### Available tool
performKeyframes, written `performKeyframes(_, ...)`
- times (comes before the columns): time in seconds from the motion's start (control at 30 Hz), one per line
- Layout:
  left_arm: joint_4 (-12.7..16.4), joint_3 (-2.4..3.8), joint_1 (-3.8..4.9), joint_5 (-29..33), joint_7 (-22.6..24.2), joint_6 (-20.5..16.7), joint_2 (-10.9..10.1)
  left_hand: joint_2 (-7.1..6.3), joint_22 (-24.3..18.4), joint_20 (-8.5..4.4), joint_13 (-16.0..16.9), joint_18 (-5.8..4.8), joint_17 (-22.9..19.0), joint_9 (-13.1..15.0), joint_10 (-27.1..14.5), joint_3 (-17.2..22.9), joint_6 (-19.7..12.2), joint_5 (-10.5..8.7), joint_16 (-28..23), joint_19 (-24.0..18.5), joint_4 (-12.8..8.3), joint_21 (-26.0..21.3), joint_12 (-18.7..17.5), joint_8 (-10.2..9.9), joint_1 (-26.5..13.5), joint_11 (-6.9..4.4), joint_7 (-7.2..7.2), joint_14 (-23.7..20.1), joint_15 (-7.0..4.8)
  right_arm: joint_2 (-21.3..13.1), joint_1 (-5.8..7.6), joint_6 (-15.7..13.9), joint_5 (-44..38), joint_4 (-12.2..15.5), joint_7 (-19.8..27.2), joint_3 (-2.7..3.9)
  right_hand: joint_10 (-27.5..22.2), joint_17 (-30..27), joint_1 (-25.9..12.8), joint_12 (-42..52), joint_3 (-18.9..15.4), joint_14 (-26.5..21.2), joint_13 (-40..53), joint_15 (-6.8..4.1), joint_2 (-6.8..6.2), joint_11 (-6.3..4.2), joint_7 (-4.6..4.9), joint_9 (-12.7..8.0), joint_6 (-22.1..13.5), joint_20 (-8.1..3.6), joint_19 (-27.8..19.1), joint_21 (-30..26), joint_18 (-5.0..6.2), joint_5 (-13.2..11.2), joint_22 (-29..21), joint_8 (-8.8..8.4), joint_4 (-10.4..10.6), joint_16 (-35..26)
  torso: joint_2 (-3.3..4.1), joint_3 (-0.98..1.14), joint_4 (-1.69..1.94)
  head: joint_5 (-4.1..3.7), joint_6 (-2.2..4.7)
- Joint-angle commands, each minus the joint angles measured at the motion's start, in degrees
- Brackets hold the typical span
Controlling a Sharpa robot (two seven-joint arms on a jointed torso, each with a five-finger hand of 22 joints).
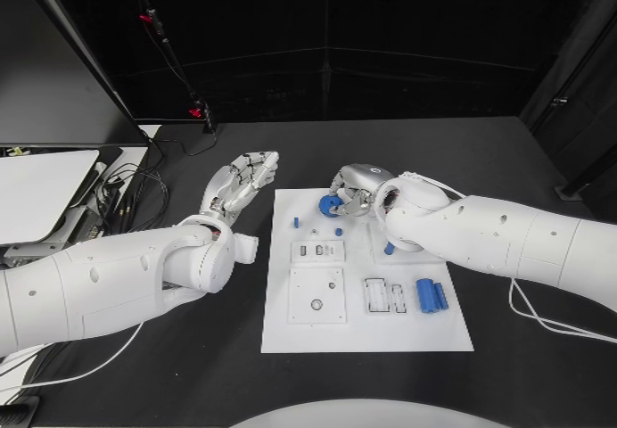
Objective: Assemble the parts on the task board
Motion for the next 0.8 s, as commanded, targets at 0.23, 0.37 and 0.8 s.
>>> performKeyframes(0.23,0.29,0.05,0.08,-0.39,15.92,0.33,-0.05,0.73,0.00,0.34,-0.05,0.86,-0.08,-0.07,0.35,0.07,0.48,0.34,0.35,-0.08,-0.01,0.20,0.38,0.26,-0.10,0.09,8.94,0.20,0.19,0.38,-0.32,1.81,-0.62,-0.64,-0.53,0.04,5.98,15.09,-0.85,0.15,-0.01,6.07,15.08,0.46,-0.12,0.63,-1.65,-0.16,2.94,0.54,5.96,0.17,-0.42,-0.18,15.10,-0.33,-0.23,0.14,0.00,0.01,0.03,-0.11,0.06)
performKeyframes(0.37,0.29,0.05,0.08,-0.39,15.90,0.32,-0.02,0.73,0.00,0.34,-0.05,0.86,-0.08,-0.07,0.35,0.07,0.48,0.35,0.35,-0.08,-0.01,0.20,0.38,0.26,-0.10,0.09,8.94,0.20,0.19,0.76,-0.47,2.08,-0.64,-1.17,-0.45,0.04,5.98,15.09,-1.00,0.15,-0.03,6.07,15.08,0.52,-0.15,0.72,-1.55,-0.29,2.79,0.59,5.96,0.17,-0.42,-0.44,15.10,-0.70,-0.24,0.14,-0.02,-0.01,-0.03,-0.16,0.08)
performKeyframes(0.8,0.36,0.05,0.08,-0.39,15.81,0.33,-0.04,0.86,-0.01,0.36,-0.06,0.86,-0.08,-0.12,0.32,0.05,0.48,0.41,0.35,-0.12,0.00,0.21,0.38,0.25,-0.07,0.10,8.94,0.19,0.21,1.49,-0.63,1.93,-0.65,-2.70,-0.17,0.05,5.98,15.09,-1.25,0.15,0.17,6.07,15.08,0.03,-0.17,-0.14,-2.74,-1.29,-1.09,0.39,5.96,0.17,-0.42,-1.63,15.10,-4.76,-0.89,0.14,0.03,-0.02,0.02,-0.05,0.22)
